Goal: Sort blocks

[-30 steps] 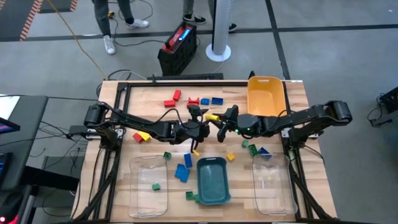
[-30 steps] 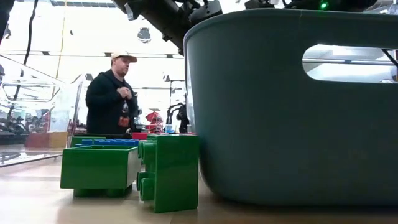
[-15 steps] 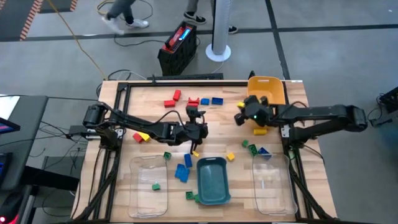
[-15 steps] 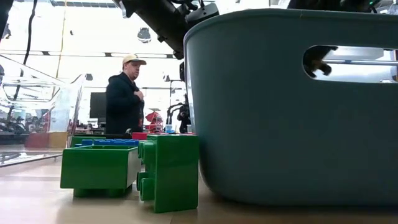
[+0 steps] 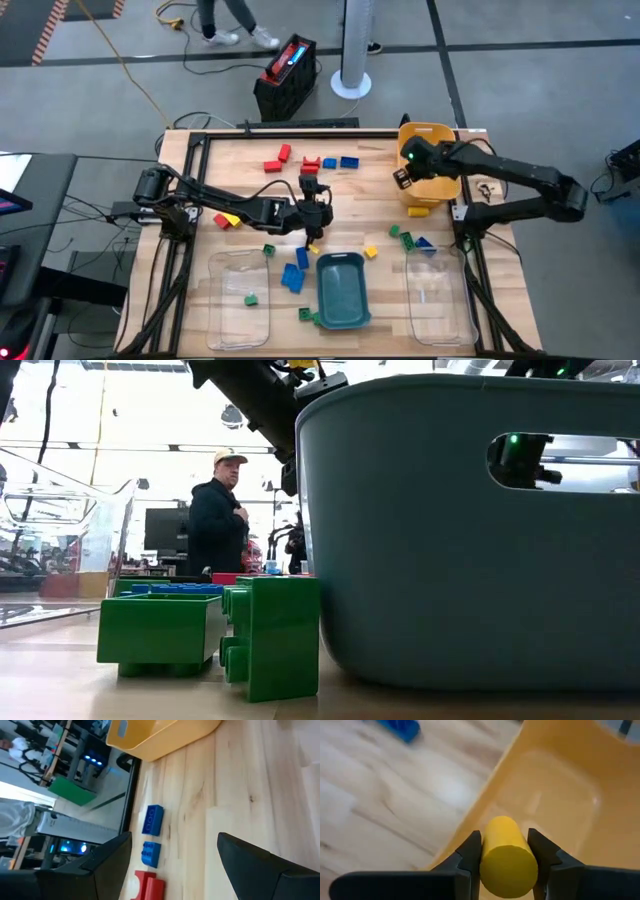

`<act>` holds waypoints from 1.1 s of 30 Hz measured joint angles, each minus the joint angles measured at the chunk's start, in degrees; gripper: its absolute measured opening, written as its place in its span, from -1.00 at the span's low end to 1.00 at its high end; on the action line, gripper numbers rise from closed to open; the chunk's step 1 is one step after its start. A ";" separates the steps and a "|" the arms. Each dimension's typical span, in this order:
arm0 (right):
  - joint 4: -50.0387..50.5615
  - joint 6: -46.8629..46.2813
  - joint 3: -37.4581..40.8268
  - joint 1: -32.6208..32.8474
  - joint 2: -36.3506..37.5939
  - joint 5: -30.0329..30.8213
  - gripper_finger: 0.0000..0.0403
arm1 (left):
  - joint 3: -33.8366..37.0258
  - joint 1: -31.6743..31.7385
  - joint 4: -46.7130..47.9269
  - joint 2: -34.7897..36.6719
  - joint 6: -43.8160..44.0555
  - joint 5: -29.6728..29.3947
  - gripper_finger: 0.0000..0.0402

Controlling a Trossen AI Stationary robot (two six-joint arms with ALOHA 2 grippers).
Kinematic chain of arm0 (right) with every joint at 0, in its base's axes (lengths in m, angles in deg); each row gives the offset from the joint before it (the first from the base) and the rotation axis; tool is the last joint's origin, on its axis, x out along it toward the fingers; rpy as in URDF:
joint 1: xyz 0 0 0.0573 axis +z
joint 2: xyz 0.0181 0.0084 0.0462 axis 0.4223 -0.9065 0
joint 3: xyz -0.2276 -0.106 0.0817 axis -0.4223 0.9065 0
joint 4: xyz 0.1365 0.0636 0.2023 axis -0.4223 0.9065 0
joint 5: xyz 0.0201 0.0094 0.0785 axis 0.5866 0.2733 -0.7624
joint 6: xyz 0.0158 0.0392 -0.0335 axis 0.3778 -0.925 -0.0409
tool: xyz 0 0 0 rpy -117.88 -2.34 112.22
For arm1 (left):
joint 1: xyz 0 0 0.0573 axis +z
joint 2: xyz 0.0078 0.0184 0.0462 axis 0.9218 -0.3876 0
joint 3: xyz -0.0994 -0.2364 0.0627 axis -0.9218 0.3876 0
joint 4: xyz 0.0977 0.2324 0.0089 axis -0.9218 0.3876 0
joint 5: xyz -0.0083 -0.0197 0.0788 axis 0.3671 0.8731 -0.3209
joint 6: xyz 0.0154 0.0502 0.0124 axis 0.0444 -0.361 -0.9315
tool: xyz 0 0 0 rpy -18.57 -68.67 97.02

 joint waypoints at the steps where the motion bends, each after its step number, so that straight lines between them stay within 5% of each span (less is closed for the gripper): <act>1: 0.85 1.00 0.02 -0.89 -1.17 -0.99 -0.43 | 0.00 0.00 0.14 0.00 0.20 0.15 0.45; 12: 1.14 6.14 0.02 -2.82 -10.95 -5.77 -0.42 | 0.00 0.00 1.62 0.00 0.93 0.13 0.45; 21: -0.13 10.24 1.52 -4.33 -10.62 -6.45 -0.38 | 0.02 -0.06 4.63 0.00 3.48 1.38 0.45; 33: -0.23 12.98 1.81 -9.44 -11.80 -16.44 0.04 | 0.02 -0.13 4.64 0.00 3.04 1.51 0.45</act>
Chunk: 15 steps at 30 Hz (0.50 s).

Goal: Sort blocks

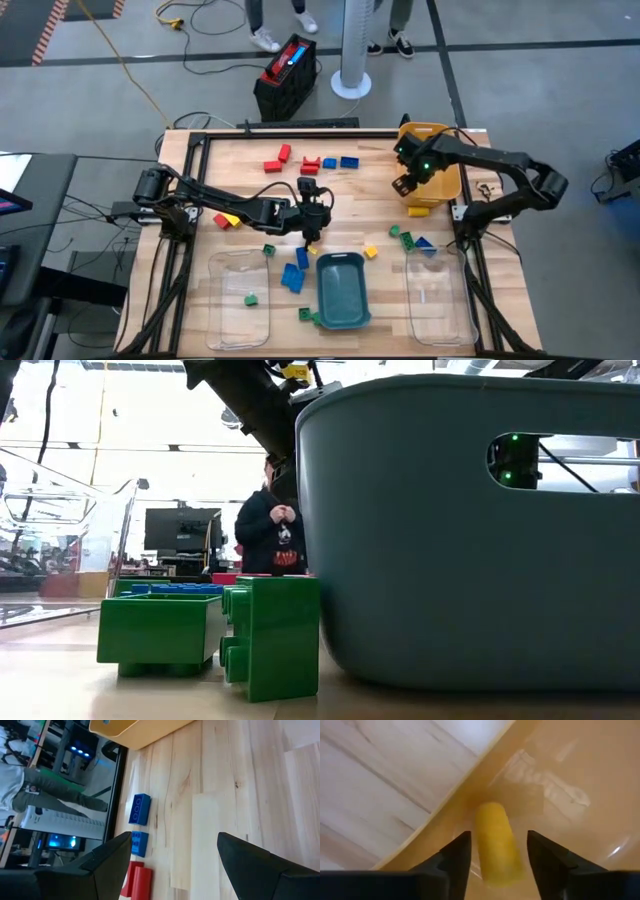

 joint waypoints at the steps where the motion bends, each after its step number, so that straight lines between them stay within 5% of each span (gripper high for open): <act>1: -0.22 0.00 0.00 0.00 -0.07 -0.16 0.08 | 0.00 0.00 0.00 0.00 0.00 0.00 0.45; 15: 2.80 3.39 -6.51 2.06 8.89 3.82 0.21 | 0.02 -0.02 0.00 0.02 -1.22 1.03 0.45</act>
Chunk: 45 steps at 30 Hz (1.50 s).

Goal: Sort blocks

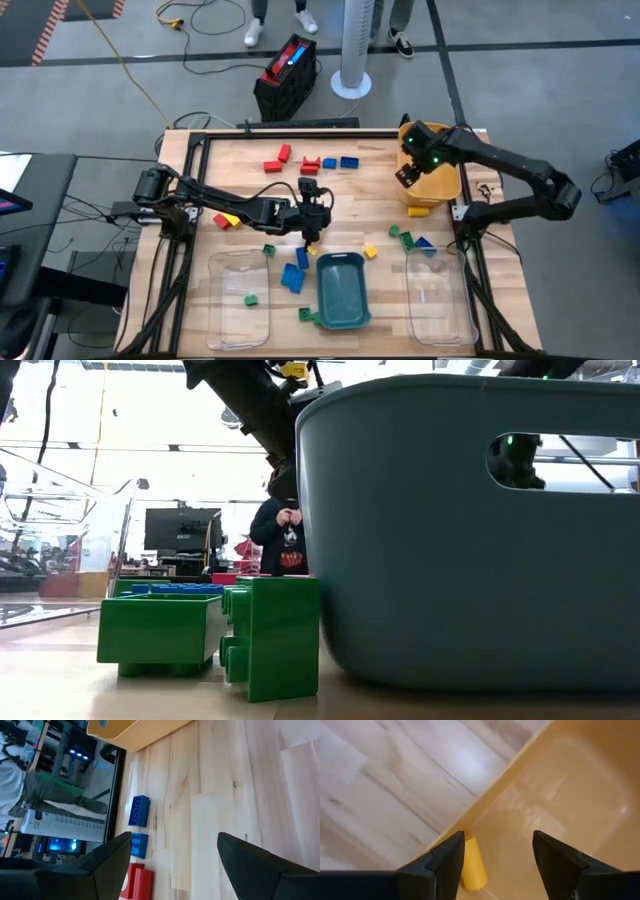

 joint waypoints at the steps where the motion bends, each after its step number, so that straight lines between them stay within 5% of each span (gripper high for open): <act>1: 0.65 0.27 -1.10 1.35 0.90 0.51 0.21 | 0.00 0.00 0.04 0.00 0.00 0.62 0.45; 8: 1.27 0.56 -8.14 21.20 3.53 5.44 0.21 | 1.55 -0.03 -0.26 0.35 0.19 1.91 0.45; 17: 2.69 -9.05 -9.75 42.28 -7.40 4.89 0.21 | 7.58 -4.09 0.11 9.19 5.45 2.29 0.45; 28: 10.01 -8.35 -9.75 45.02 -22.55 -0.60 0.21 | 8.35 -8.86 8.66 19.21 12.63 2.15 0.45; 45: 8.33 33.11 -8.10 46.64 -25.48 2.83 0.21 | 8.35 -11.22 19.36 26.02 19.23 1.45 0.45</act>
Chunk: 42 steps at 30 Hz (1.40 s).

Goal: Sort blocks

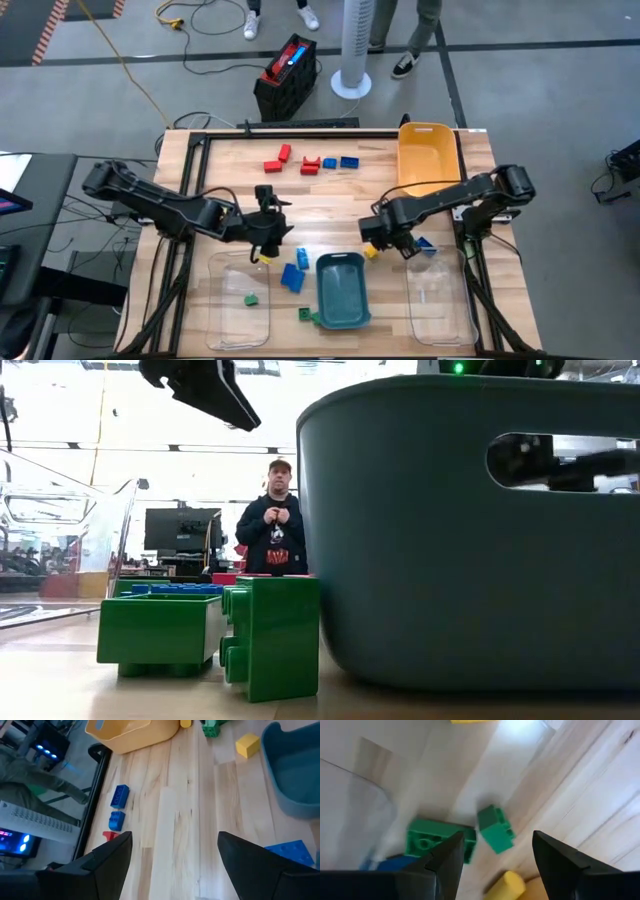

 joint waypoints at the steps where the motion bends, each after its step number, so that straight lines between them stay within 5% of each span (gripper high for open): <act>1: -0.16 1.09 0.71 -0.03 -0.02 0.02 0.21 | 0.00 -0.09 0.23 0.38 0.21 -0.25 0.45; 12: -1.65 3.69 3.81 -2.17 0.06 -0.82 0.18 | -0.04 -0.14 1.61 1.92 1.09 -0.86 0.45; 19: 2.02 -8.36 -1.68 -3.96 2.51 -0.12 0.04 | -0.04 -0.14 1.61 1.91 0.47 -1.04 0.45; 23: 2.92 -22.66 -3.20 -6.88 2.98 -1.09 0.06 | -0.04 -0.14 2.19 1.91 0.44 -1.04 0.45; 28: 3.13 -41.20 -3.16 -13.36 0.75 -11.06 0.13 | -0.04 -0.14 3.99 1.91 0.62 -1.01 0.45; 32: 2.23 -46.66 -3.22 -14.45 -0.99 -16.05 0.16 | -0.07 -0.14 4.37 1.91 0.46 -0.28 0.45; 42: 5.62 -47.27 -3.22 -13.64 -8.74 -13.56 0.16 | -0.07 -1.22 5.72 1.89 0.28 0.90 0.45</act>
